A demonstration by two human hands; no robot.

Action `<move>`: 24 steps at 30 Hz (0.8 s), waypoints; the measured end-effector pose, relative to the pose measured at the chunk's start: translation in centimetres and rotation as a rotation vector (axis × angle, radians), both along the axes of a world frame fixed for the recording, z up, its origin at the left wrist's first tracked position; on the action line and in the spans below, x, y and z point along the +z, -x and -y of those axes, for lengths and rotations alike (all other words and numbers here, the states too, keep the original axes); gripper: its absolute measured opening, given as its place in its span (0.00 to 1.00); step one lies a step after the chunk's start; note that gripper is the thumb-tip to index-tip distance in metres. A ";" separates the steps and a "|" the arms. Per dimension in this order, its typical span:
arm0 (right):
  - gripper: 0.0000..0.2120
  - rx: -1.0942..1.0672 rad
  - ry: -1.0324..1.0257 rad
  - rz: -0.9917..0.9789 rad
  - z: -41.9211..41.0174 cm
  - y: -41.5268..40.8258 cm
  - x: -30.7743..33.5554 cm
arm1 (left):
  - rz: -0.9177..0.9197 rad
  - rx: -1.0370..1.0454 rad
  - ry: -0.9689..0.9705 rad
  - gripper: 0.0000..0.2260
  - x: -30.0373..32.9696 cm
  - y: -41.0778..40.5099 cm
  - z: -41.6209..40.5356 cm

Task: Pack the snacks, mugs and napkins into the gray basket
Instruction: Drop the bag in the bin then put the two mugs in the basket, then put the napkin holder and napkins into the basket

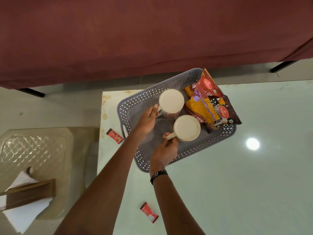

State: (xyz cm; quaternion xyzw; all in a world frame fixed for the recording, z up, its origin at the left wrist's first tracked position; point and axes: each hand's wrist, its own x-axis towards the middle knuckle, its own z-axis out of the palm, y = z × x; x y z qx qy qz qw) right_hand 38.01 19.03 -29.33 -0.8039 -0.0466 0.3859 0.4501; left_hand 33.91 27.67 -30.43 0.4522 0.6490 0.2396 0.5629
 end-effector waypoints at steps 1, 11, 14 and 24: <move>0.09 0.002 -0.005 -0.004 -0.1 0.1 0.1 | 0.003 0.005 0.000 0.21 -0.1 0.0 0.0; 0.11 0.036 -0.012 -0.031 0.0 -0.4 0.5 | -0.134 0.063 -0.071 0.13 0.2 0.1 0.4; 0.13 0.026 -0.014 -0.057 1.6 -1.3 1.3 | -0.258 0.175 -0.226 0.11 1.9 0.4 2.6; 0.11 0.750 -0.334 0.104 7.7 3.7 10.5 | -0.083 0.549 -0.226 0.07 12.3 6.4 15.4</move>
